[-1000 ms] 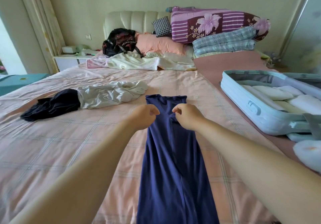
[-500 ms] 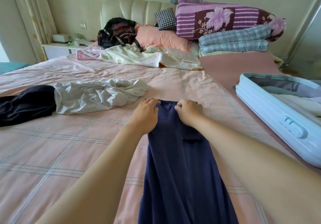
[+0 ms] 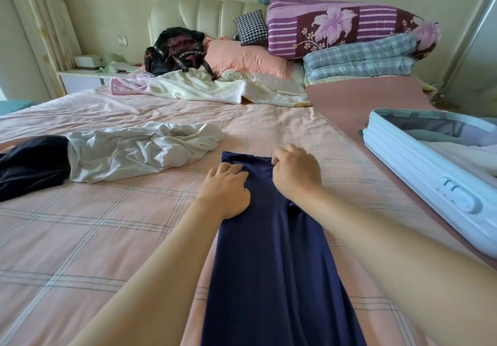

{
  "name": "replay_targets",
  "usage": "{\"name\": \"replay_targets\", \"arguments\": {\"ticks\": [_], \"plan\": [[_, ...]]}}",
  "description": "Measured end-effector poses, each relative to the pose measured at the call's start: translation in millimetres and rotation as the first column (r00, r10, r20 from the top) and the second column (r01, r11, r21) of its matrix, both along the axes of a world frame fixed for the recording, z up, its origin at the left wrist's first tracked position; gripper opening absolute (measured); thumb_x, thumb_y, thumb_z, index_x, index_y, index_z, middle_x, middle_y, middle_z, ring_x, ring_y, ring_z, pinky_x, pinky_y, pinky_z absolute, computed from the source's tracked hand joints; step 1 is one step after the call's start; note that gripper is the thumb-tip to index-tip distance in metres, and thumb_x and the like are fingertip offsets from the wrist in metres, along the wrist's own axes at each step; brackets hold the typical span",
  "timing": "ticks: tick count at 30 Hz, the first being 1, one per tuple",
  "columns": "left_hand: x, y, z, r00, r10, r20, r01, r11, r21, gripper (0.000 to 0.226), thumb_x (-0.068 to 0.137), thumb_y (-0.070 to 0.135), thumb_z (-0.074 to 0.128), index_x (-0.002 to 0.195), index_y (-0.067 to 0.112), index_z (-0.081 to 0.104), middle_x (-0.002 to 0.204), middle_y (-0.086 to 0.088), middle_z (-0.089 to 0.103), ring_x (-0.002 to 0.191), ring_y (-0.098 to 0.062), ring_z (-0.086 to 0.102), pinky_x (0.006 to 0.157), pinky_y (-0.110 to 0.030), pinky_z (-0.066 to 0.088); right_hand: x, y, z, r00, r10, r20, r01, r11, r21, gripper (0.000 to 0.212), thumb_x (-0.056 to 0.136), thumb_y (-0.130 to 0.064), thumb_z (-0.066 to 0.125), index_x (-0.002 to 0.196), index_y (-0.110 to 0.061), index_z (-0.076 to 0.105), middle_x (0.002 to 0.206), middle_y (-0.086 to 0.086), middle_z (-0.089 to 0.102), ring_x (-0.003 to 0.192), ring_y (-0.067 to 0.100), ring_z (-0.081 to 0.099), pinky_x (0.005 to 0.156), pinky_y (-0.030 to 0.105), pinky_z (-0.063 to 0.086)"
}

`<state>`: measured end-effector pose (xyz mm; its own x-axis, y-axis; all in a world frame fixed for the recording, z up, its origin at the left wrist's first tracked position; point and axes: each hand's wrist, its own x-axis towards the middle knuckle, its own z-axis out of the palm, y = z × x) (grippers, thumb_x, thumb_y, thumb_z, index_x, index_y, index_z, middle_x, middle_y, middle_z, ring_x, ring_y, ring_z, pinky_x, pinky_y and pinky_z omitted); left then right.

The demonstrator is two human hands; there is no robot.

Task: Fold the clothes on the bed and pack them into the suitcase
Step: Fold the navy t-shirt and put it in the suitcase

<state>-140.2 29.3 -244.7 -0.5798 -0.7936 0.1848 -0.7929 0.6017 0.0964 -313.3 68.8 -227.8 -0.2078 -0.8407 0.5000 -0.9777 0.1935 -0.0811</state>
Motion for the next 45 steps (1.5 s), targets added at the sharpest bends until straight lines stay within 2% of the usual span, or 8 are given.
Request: {"name": "replay_targets", "arguments": {"ticks": [4,10,15,25,32,35,39,45], "plan": [[-10.8,6.2,-9.7,0.999,0.008,-0.032,-0.001,0.976,0.219,0.068,0.1,0.058,0.026,0.158,0.023,0.018,0.166,0.003,0.01,0.152,-0.017,0.006,0.122,-0.038,0.007,9.8,19.7,-17.5,0.99,0.009,0.139,-0.042,0.971,0.236,0.039,0.102,-0.037,0.037,0.131,-0.024,0.061,0.136,0.004,0.056,0.125,0.028,0.048,0.105,0.039,0.037],[-7.2,20.4,-9.8,0.996,0.05,0.075,-0.06,0.989,0.138,0.073,0.1,0.061,0.02,0.159,0.019,0.009,0.166,-0.004,0.004,0.153,-0.022,0.001,0.123,-0.046,0.002,-12.0,51.8,-23.0,0.99,-0.034,0.138,-0.045,0.846,0.532,0.062,0.105,-0.055,0.018,0.161,-0.031,0.007,0.169,0.004,-0.001,0.155,0.022,-0.003,0.123,0.048,0.003],[15.5,62.0,2.0,0.995,-0.054,0.082,0.053,0.998,0.014,0.063,0.103,0.052,0.026,0.156,0.018,0.024,0.164,-0.002,0.018,0.151,-0.02,0.012,0.123,-0.038,0.008,-0.8,97.5,-12.2,0.997,-0.015,0.07,-0.022,0.861,0.508,0.062,0.106,-0.052,0.021,0.161,-0.027,0.006,0.169,0.008,-0.002,0.155,0.024,-0.003,0.123,0.05,0.001],[74.8,180.7,16.9,0.959,-0.26,0.115,0.243,0.959,0.147,0.071,0.1,0.058,0.034,0.159,0.022,0.015,0.165,0.007,0.009,0.151,-0.012,0.007,0.122,-0.029,0.009,63.7,227.9,10.4,0.94,0.255,0.229,-0.335,0.819,0.466,0.063,0.106,-0.044,0.035,0.161,-0.024,0.014,0.169,0.001,0.001,0.155,0.016,0.0,0.125,0.033,0.004],[120.2,236.1,-4.2,0.945,-0.25,0.212,0.227,0.966,0.125,0.078,0.096,0.066,0.02,0.159,0.024,0.0,0.166,0.003,-0.006,0.152,-0.014,-0.007,0.122,-0.029,-0.003,69.1,288.4,-16.1,0.964,0.265,0.026,-0.231,0.783,0.577,0.066,0.106,-0.051,0.027,0.16,-0.029,-0.003,0.168,0.002,-0.009,0.155,0.017,-0.009,0.125,0.035,-0.002],[139.2,252.9,-5.8,0.934,-0.276,0.227,0.264,0.961,0.082,0.086,0.086,0.068,0.006,0.159,0.024,0.008,0.166,0.003,0.001,0.153,-0.016,-0.001,0.123,-0.03,0.003,66.3,312.5,-20.3,0.949,0.314,0.01,-0.266,0.784,0.561,0.062,0.107,-0.041,0.031,0.161,-0.027,0.005,0.168,0.002,-0.007,0.155,0.017,-0.008,0.125,0.034,-0.003],[160.7,273.8,0.3,0.888,-0.429,0.169,0.441,0.897,-0.042,0.052,0.099,0.038,0.045,0.149,0.024,0.04,0.156,0.007,0.031,0.144,-0.013,0.028,0.119,-0.031,0.024,62.7,346.1,-22.6,0.857,0.515,-0.022,-0.421,0.723,0.548,0.084,0.089,-0.005,0.04,0.161,-0.031,0.006,0.169,-0.003,-0.003,0.155,0.015,-0.005,0.126,0.038,0.005],[186.0,291.4,-3.2,0.775,-0.536,0.334,0.584,0.81,-0.056,0.074,0.067,0.028,0.054,0.141,0.025,0.045,0.142,0.007,0.044,0.128,-0.016,0.047,0.098,-0.033,0.047,55.3,378.6,-28.5,0.67,0.72,-0.181,-0.502,0.618,0.605,0.102,0.074,-0.016,0.057,0.159,-0.042,0.007,0.169,0.005,0.0,0.155,0.022,0.008,0.125,0.04,0.006]]}}
